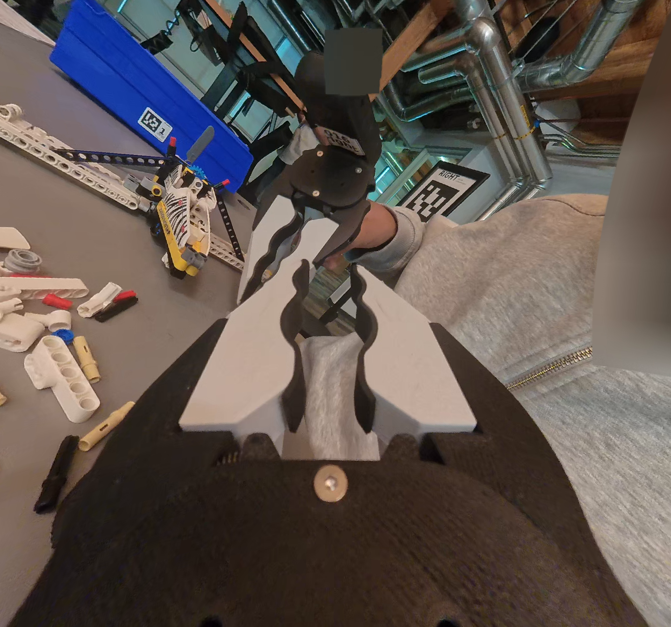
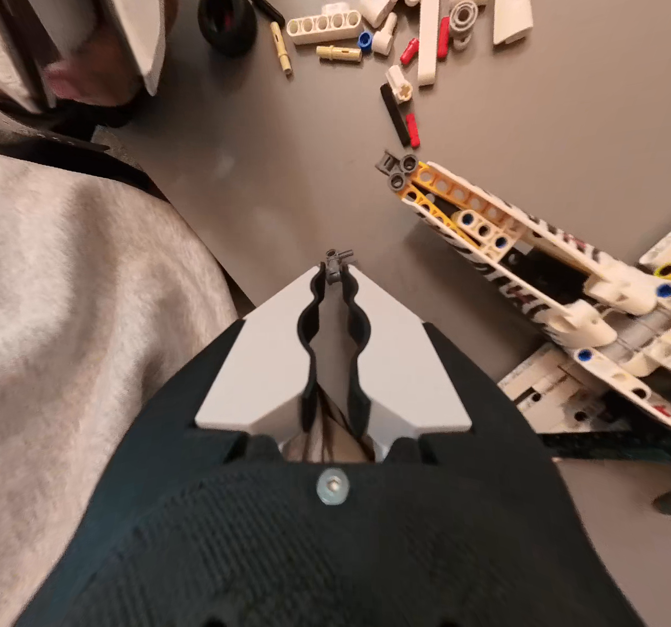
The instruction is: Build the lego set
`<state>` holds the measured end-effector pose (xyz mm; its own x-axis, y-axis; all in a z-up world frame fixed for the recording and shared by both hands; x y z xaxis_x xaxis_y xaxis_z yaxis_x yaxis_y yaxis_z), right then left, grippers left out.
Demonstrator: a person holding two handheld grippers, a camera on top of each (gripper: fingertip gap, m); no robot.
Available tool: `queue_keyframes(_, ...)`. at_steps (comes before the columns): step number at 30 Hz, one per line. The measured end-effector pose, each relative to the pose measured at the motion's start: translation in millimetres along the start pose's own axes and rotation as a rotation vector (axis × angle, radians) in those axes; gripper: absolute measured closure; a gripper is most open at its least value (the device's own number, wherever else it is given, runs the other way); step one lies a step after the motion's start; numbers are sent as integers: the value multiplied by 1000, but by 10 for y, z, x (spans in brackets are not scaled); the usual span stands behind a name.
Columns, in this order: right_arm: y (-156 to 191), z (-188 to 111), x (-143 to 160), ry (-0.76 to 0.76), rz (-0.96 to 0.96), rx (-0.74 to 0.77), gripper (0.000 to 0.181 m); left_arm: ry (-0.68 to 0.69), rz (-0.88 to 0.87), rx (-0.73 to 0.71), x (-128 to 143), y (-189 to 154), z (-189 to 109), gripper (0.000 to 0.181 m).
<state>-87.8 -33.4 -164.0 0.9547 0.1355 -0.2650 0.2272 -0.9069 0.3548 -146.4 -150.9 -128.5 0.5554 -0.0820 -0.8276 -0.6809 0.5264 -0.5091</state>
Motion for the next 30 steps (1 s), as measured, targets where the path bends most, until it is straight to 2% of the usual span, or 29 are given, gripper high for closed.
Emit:
queue_keyframes(6, 74, 81, -22, 13, -73, 25, 174, -1, -2, 3, -1, 0, 1, 162)
queue_keyframes(14, 151, 103, -13, 23, -151, 20, 163, -8, -5, 3, -6, 3, -3, 162)
queue_keyframes(25, 43, -44, 89, -37, -177, 85, 158, -14, -10, 6, -9, 6, -5, 162)
queue_keyframes(30, -17, -14, 161, -60, -152, 87, 158, -13, -11, 6, -7, 7, -3, 162)
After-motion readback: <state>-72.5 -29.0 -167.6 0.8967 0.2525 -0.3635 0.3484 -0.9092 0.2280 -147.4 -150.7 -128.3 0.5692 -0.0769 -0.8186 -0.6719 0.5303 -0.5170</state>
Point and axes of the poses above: each gripper's, where its closed fingertips meet, z out along the fingers, x out of its underside, y = z × x across the jaws, the point moved 5 cm from there along -z, back along the fingers, and after that the axes turned 13 degrees about z, right-handed, at the moved point
